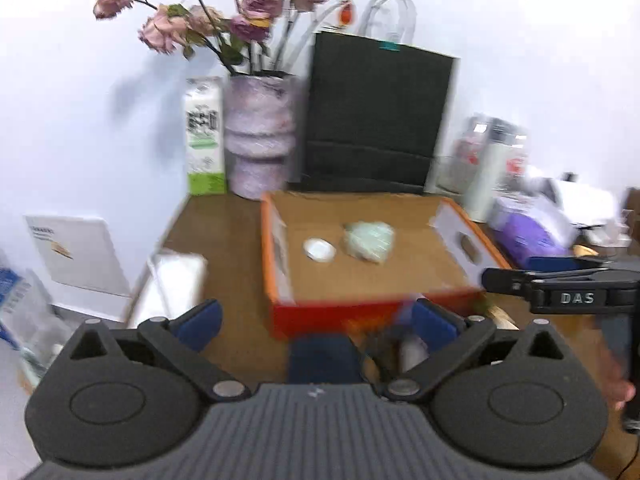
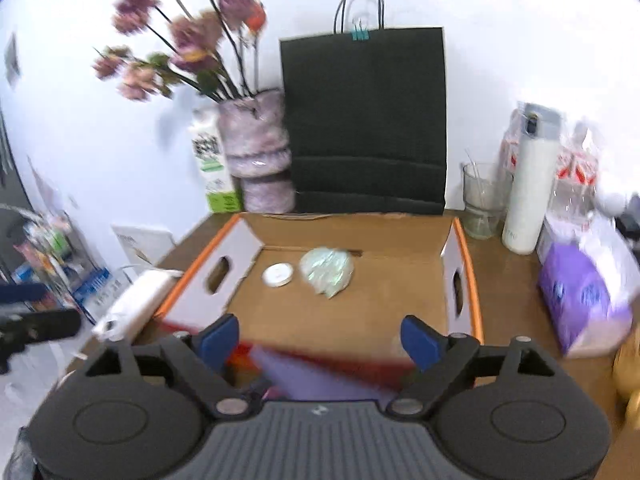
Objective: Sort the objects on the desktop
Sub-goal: 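Carry both items into the cardboard box and open both grippers, then grasp the black cable with the left gripper while the right grasps white tissue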
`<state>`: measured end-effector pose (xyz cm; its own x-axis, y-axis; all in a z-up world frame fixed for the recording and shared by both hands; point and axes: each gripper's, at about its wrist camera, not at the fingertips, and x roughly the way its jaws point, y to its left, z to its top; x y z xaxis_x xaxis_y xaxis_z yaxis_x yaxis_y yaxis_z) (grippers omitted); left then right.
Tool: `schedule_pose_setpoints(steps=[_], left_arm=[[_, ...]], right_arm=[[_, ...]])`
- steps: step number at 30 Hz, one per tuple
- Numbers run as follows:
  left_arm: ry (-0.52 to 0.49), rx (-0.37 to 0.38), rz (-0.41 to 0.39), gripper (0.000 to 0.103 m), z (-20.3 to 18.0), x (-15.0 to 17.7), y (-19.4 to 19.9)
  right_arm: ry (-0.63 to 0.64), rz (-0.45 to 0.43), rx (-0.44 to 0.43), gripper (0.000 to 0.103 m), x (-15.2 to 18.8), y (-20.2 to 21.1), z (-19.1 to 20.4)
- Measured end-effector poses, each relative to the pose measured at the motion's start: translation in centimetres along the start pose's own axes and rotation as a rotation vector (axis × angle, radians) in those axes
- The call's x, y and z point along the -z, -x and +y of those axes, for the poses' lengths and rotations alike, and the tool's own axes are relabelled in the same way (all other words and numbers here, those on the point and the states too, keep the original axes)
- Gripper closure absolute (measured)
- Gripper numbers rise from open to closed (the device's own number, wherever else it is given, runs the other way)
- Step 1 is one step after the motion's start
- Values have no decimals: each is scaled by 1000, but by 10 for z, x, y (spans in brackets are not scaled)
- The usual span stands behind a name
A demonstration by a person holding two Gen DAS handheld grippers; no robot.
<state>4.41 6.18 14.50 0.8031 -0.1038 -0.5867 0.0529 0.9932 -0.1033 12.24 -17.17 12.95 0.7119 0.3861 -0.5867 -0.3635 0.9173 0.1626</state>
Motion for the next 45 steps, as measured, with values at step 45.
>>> schedule_pose_setpoints(steps=[45], left_arm=[[-219, 154, -13, 41, -68, 65, -92]], right_arm=[[149, -158, 128, 46, 126, 37, 13]])
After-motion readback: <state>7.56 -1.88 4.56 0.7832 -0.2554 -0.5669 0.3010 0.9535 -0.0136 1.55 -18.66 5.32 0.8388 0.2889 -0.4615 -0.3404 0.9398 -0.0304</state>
